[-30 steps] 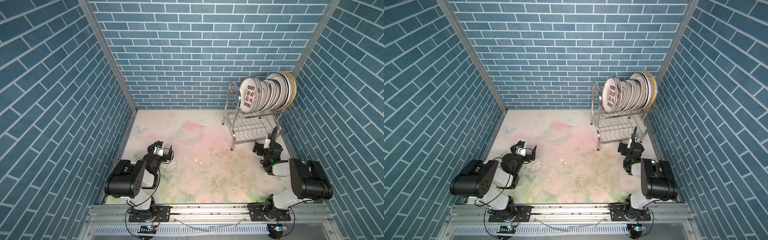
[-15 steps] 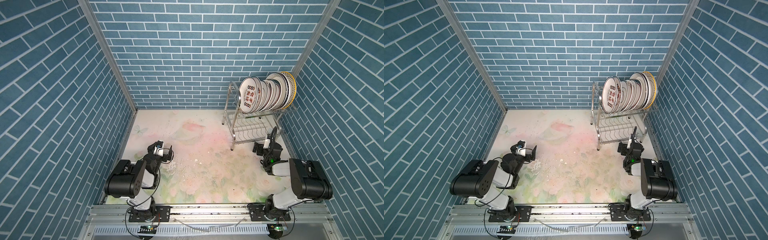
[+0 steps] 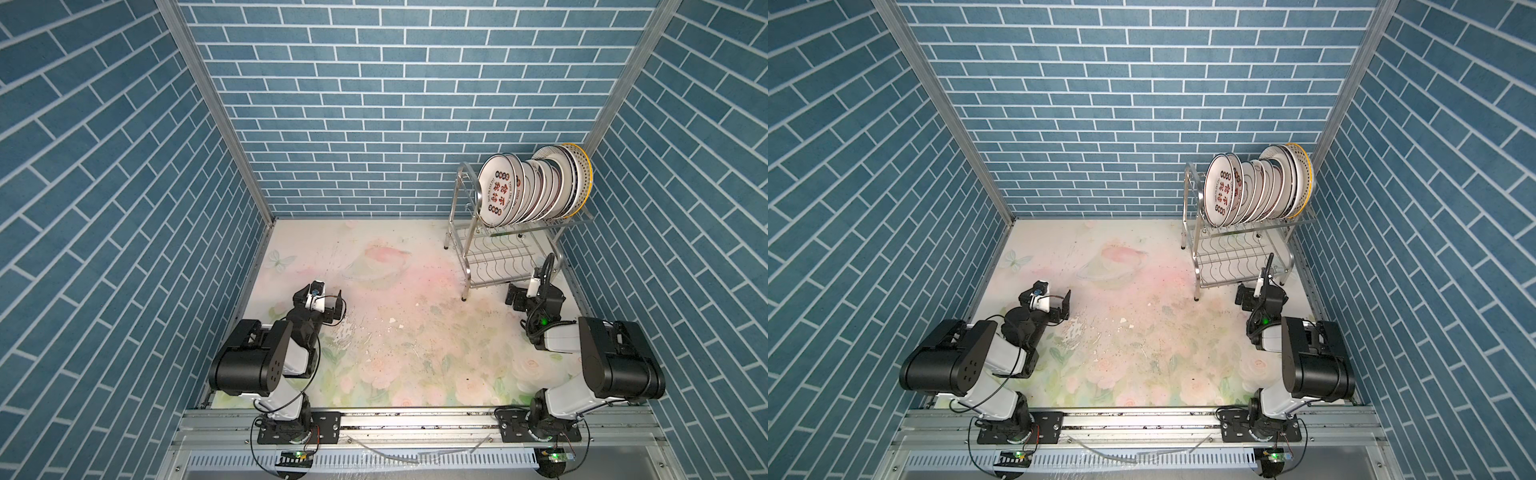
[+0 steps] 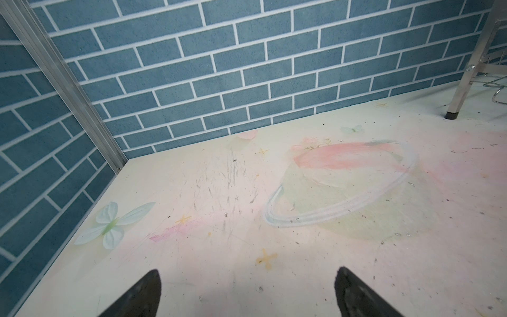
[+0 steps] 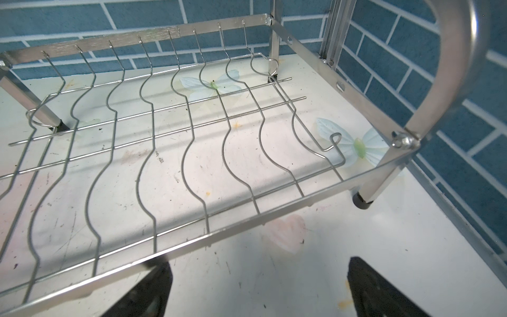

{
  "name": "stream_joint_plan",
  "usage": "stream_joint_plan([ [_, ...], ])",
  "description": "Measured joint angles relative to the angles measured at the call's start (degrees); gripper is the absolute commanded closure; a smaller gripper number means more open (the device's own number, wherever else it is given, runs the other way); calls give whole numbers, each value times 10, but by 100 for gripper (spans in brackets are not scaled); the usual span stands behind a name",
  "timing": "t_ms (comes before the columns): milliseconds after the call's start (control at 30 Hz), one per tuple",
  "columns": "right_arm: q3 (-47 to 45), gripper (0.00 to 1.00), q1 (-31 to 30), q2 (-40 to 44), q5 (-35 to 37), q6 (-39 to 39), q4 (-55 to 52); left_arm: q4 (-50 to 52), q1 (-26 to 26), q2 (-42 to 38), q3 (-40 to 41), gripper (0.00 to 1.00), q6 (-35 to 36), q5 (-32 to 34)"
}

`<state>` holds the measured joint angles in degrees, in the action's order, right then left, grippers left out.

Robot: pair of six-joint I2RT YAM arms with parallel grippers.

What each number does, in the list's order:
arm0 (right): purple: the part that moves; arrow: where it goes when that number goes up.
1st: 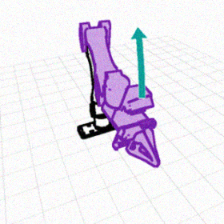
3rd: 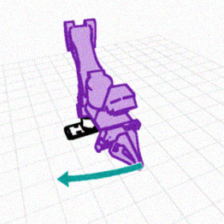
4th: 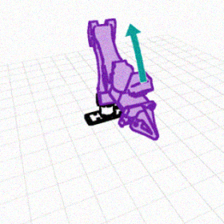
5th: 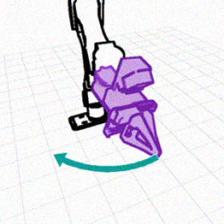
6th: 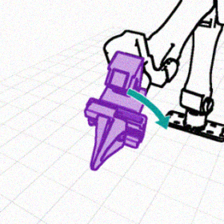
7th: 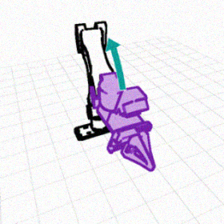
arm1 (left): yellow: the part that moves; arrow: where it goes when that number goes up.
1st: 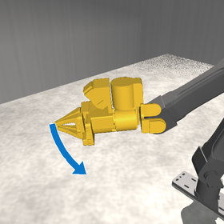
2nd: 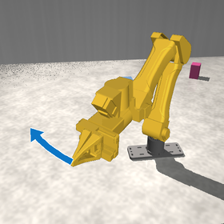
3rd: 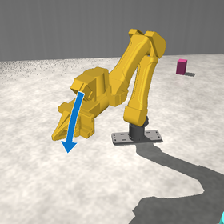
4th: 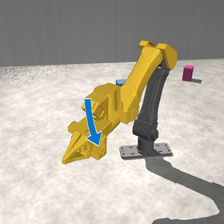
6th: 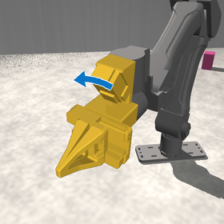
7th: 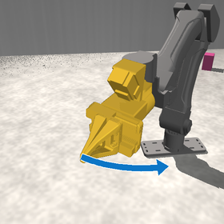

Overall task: Unload the plates from the dish rack
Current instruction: Pick up the plate from the dish rack.

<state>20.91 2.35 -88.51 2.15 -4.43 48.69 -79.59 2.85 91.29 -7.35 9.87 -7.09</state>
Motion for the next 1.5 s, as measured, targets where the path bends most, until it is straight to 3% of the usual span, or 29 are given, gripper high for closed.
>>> stream_joint_plan([
  [133,-1,1,-1,9,15,0,-3,17,0,-26,1,1,-2,3],
  [433,25,1,-1,227,66,-38,-188,260,3,-290,-53,1,-35,36],
  [833,59,1,-2,401,85,-119,-472,482,24,-430,-59,1,-89,69],
  [1100,108,1,-2,455,65,-212,-689,669,28,-438,-157,1,-191,66],
  [1333,171,1,-2,523,-44,-291,-847,837,32,-370,-261,1,-254,43],
  [1500,243,1,-7,540,-136,-317,-927,908,46,-348,-278,1,-294,14],
])
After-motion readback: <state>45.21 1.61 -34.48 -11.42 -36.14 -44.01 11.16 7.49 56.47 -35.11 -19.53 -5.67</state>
